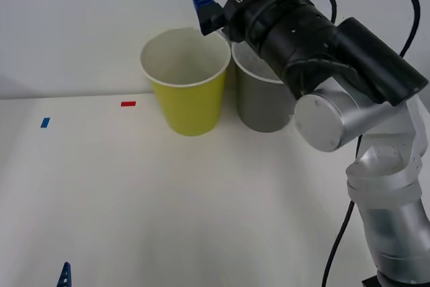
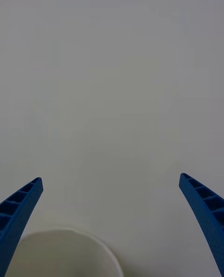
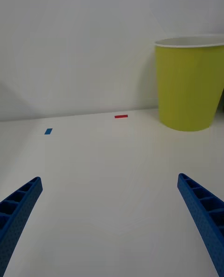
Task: Put cans in the gray bin and PET bottles in the light green bin.
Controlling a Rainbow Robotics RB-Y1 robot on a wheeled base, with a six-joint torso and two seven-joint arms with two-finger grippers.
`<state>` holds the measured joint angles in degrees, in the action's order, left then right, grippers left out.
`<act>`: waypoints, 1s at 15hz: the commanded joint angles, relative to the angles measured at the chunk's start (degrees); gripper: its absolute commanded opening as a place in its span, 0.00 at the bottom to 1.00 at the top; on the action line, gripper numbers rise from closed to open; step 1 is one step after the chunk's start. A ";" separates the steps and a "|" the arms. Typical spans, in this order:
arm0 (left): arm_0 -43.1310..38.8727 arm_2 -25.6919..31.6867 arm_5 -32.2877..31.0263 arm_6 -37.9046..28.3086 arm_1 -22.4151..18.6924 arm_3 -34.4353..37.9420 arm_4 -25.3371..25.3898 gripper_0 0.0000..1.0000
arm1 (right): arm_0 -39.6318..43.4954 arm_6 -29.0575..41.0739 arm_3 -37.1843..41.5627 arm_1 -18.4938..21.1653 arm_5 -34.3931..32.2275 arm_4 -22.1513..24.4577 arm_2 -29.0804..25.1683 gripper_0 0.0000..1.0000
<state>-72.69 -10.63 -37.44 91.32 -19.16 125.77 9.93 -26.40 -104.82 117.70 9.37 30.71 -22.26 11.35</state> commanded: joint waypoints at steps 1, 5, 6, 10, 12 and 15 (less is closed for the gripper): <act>0.00 0.00 0.00 0.00 0.00 0.00 0.00 1.00 | 7.33 0.85 8.43 3.03 0.05 -0.50 -1.33 1.00; 0.00 0.00 0.00 0.00 0.00 0.00 0.00 1.00 | 18.32 2.34 19.59 8.48 -0.04 -0.76 -4.41 1.00; 0.00 0.00 0.00 0.00 0.00 0.00 0.00 1.00 | 21.74 2.87 22.67 9.53 0.05 -0.85 -5.64 1.00; 0.00 0.00 0.00 0.00 0.00 0.00 0.00 1.00 | 33.17 4.80 30.31 12.43 -0.13 -1.29 -9.95 1.00; 0.00 0.00 0.00 0.00 0.00 0.00 0.00 1.00 | 38.62 8.40 31.10 13.40 -3.03 -1.64 -11.70 1.00; 0.00 0.00 0.00 0.00 0.00 0.00 0.00 1.00 | 45.30 8.84 28.38 16.56 -11.11 -1.73 -12.58 1.00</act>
<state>-72.69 -10.63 -37.44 91.32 -19.16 125.77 9.93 16.40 -96.39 147.91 24.30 23.76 -23.86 -0.89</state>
